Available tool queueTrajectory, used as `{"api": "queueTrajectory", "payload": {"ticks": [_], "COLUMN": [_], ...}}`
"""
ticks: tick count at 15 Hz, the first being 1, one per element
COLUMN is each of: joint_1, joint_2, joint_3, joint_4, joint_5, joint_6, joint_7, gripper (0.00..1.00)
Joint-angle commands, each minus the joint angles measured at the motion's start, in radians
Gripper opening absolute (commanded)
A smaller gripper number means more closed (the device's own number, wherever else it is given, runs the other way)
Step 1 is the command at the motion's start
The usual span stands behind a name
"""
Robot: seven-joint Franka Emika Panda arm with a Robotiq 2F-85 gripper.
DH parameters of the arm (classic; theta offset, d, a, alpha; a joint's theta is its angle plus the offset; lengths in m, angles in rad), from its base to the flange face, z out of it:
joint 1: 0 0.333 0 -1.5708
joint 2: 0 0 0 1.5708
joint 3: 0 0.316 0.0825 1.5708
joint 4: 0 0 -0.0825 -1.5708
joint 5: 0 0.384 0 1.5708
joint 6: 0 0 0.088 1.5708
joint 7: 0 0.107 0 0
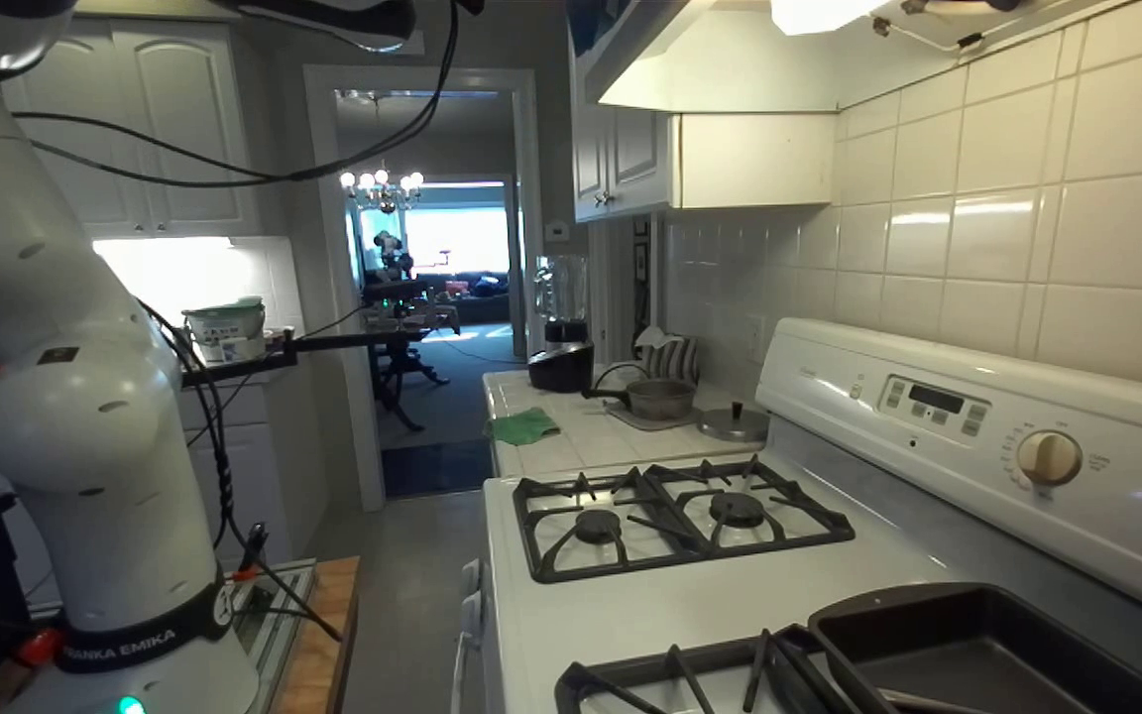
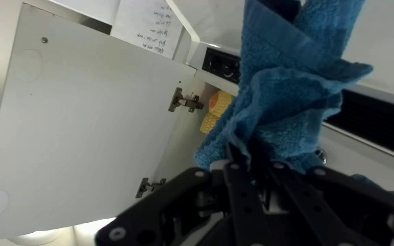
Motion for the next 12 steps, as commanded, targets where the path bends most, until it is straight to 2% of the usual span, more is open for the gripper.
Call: {"api": "queueTrajectory", "payload": {"ticks": [1,9,12], "joint_1": [-0.022,-0.076,-0.088], "joint_2": [-0.046,-0.162,-0.191], "joint_3": [-0.063,-0.160,-0.212], "joint_4": [0.027,-0.001,-0.011], "joint_5": [0.020,0.033,0.069], "joint_6": [0.163,0.345,0.427], "joint_7": [-0.014,-0.061,-0.056], "gripper": [0.03,0.03,0.03]}}
